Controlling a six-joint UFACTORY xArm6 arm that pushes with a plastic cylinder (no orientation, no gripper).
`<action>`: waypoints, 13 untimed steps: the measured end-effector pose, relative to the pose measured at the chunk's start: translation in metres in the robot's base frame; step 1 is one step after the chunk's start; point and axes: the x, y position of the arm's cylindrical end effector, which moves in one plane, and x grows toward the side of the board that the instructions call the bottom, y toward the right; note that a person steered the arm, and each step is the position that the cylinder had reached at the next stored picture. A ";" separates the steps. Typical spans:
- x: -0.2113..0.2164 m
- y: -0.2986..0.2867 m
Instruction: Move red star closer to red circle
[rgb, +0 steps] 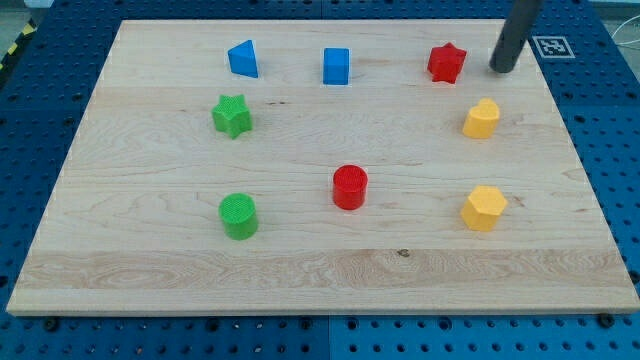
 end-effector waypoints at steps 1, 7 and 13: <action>-0.010 -0.028; 0.054 -0.122; 0.142 -0.174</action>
